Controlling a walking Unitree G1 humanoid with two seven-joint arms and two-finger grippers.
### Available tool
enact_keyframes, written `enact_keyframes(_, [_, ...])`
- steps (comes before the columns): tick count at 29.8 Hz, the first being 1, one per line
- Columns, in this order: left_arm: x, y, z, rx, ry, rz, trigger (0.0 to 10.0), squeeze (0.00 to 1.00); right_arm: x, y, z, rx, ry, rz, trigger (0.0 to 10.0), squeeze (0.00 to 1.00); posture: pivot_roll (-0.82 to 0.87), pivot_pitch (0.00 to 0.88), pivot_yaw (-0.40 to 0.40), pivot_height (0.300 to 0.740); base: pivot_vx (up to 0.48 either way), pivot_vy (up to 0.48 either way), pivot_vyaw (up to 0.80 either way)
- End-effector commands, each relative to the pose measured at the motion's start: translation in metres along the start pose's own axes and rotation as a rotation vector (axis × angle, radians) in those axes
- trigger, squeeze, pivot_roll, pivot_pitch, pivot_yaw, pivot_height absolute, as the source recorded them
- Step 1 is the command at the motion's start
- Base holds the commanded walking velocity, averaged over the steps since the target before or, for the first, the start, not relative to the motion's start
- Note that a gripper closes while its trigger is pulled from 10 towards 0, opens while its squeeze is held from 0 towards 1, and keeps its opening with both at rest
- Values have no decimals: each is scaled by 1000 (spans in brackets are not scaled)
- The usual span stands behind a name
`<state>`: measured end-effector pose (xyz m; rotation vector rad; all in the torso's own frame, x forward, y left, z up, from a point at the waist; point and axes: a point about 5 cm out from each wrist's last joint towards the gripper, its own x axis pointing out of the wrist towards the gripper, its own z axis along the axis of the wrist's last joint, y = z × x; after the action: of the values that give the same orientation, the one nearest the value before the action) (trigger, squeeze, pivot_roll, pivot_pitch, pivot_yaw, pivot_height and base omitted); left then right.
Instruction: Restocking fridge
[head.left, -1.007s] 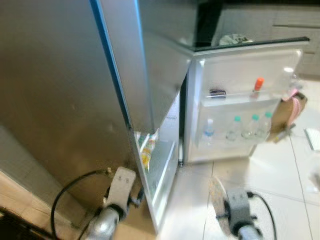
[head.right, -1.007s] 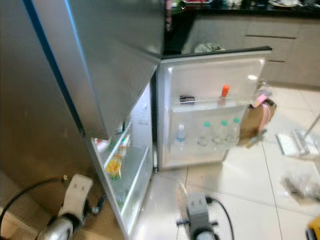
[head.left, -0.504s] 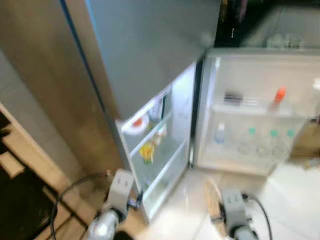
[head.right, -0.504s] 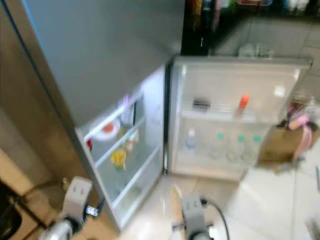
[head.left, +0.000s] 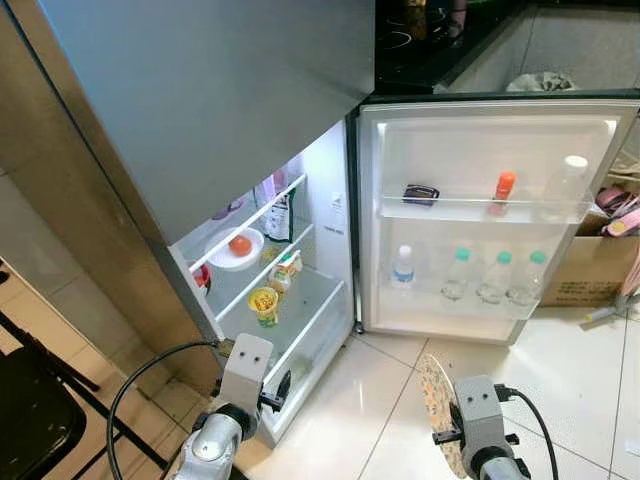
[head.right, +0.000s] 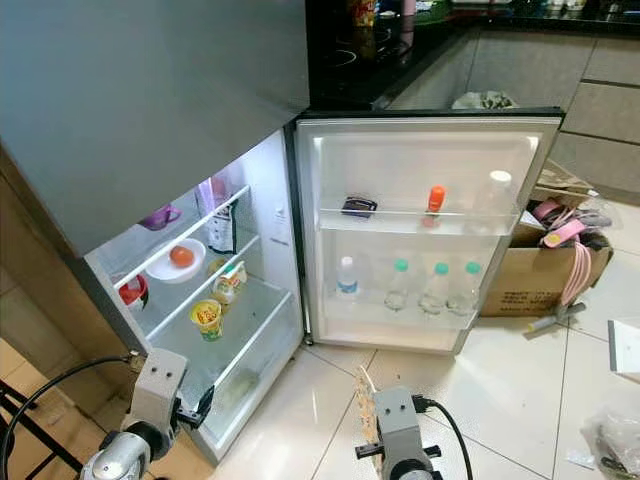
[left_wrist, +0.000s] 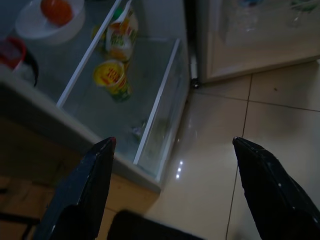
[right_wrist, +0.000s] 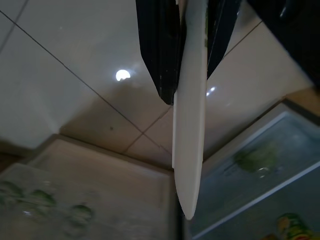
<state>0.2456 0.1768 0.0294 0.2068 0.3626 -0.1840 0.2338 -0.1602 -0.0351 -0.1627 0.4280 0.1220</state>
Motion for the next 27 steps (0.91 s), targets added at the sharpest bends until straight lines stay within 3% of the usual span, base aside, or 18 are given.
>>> enact_keyframes(1, [-1,1,-8,-23,32,13,10000,0,-1,4,-2,13,12,9,10000,0,-68,70,49,737,0,0,0])
enact_keyframes(19, [1,5,-7,-23,31,62,10000,0,-1,6,-3,-6,12,19,10000,0,-69,77,49,737,0,0,0])
enact_keyframes(27, [2,5,-7,-28,33,77,10000,0,-2,6,-2,-41,5,23,10000,0,-69,81,49,737,0,-400,116])
